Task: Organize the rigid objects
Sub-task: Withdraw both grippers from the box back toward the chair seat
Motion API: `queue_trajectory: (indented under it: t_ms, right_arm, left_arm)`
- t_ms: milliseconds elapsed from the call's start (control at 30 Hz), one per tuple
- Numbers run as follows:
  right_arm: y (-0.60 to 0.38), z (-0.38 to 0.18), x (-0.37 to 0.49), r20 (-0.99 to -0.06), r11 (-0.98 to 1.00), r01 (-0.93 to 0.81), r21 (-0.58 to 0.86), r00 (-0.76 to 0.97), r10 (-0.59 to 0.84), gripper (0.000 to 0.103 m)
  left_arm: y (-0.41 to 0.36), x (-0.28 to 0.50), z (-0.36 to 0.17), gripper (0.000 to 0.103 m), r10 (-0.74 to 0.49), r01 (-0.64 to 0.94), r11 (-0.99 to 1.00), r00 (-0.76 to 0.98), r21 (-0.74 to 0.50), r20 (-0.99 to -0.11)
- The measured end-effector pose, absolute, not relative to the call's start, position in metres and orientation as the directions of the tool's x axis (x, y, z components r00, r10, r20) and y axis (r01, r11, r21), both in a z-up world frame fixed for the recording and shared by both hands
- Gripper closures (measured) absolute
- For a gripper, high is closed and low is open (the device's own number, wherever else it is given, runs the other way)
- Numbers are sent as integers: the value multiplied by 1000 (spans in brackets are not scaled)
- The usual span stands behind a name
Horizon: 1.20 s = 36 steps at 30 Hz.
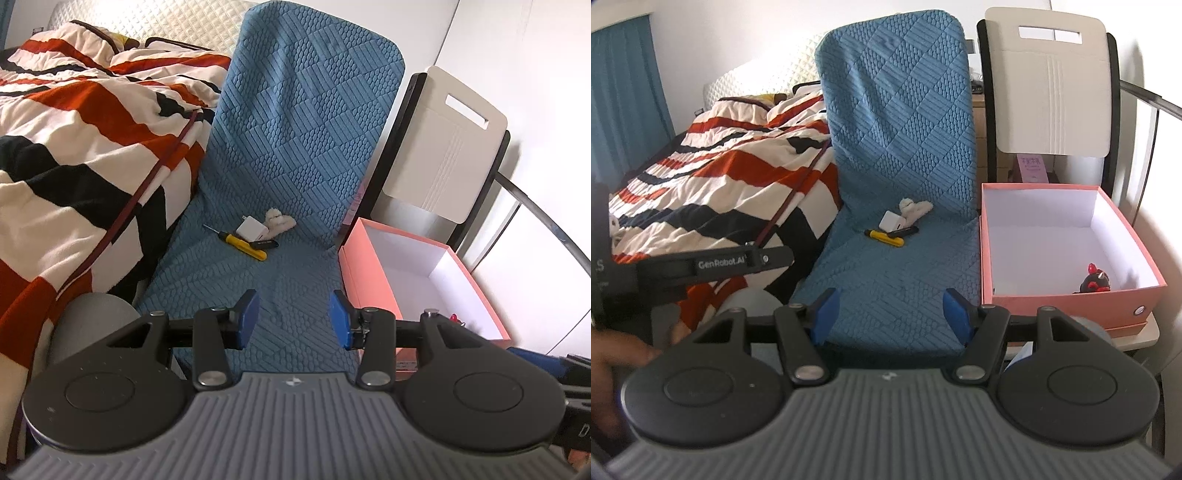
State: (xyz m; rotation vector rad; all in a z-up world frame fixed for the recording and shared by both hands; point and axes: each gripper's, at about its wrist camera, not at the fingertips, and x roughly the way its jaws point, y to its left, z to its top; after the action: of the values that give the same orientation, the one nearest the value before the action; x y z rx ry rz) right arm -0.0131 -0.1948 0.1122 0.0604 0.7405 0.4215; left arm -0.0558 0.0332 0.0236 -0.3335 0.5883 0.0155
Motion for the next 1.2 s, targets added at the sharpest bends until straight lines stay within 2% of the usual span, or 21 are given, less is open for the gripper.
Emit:
queue_trajectory:
  t_ms: [467, 667, 767, 967, 1200]
  right_arm:
    - [-188, 102, -5, -657, 913, -356, 202, 642, 396, 38]
    - [-182, 91, 14, -665, 908, -368, 202, 629, 403, 38]
    - [-177, 84, 26, -670, 902, -379, 208, 616, 414, 38]
    - [-164, 64, 56, -680, 890, -407, 207, 594, 430, 38]
    - [-151, 28, 100, -703, 877, -427, 222, 553, 447, 38]
  left_arm:
    - [50, -42, 9, 54, -70, -151, 929, 824, -337, -562]
    - [65, -15, 1, 54, -100, -172, 911, 791, -376, -604]
    - [69, -1, -5, 47, -95, -167, 919, 786, -358, -611]
    - [71, 35, -25, 47, -132, -125, 928, 772, -352, -621]
    - [76, 90, -54, 47, -120, -101, 947, 770, -305, -627]
